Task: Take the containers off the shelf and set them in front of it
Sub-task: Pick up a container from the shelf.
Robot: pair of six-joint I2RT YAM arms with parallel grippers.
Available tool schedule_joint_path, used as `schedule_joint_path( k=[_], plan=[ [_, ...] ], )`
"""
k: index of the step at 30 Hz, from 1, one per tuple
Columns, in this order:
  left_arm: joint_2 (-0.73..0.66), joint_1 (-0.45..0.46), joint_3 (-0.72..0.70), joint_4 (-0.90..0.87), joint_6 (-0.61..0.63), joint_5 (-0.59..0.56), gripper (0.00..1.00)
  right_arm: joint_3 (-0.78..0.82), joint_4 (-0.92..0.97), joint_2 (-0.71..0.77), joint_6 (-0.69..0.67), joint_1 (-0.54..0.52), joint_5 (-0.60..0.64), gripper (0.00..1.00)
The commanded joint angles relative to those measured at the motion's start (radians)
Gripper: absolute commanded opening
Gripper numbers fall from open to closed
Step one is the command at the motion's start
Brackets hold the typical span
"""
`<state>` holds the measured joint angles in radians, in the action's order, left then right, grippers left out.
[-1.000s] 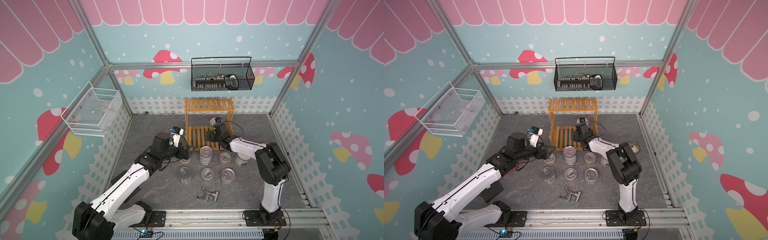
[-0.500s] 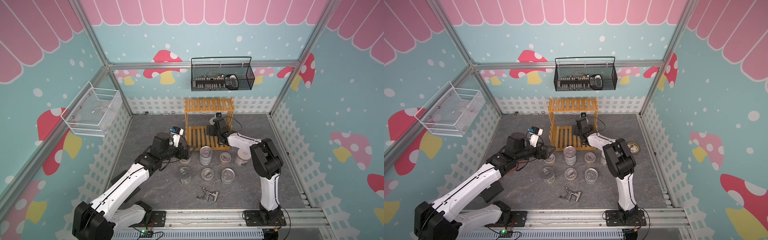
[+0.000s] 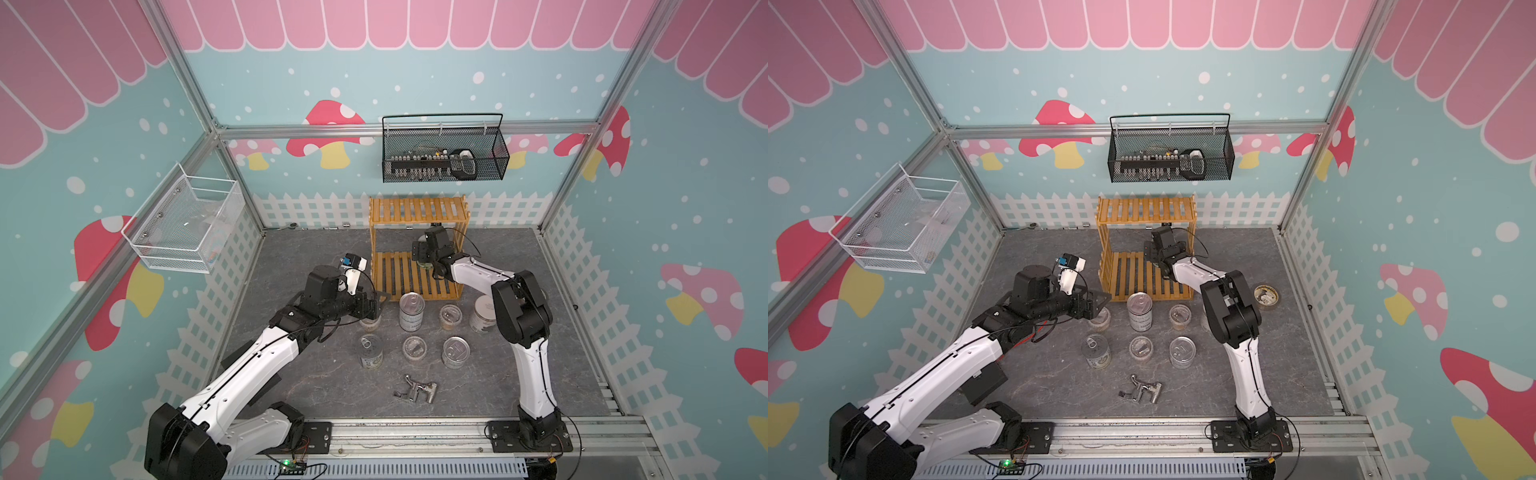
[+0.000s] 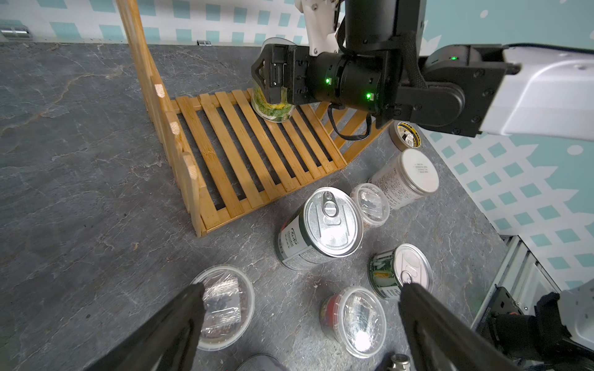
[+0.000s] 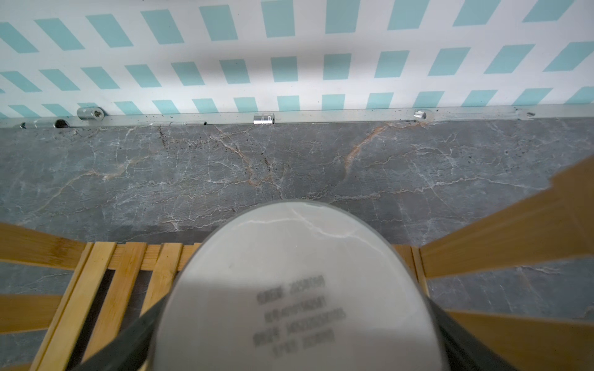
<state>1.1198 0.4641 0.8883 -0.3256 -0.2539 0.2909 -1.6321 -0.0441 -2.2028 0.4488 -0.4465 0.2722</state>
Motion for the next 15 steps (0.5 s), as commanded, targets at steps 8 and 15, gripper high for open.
schedule_joint_path(
  k=[8,15],
  plan=[
    [-0.002,-0.007,0.000,-0.021,0.019,-0.009,0.97,0.037,-0.015,0.033,-0.037,0.008,-0.065,0.70],
    [0.006,-0.007,0.002,-0.018,0.020,-0.007,0.98,0.192,-0.073,0.174,-0.104,-0.025,-0.121,0.68]
  ],
)
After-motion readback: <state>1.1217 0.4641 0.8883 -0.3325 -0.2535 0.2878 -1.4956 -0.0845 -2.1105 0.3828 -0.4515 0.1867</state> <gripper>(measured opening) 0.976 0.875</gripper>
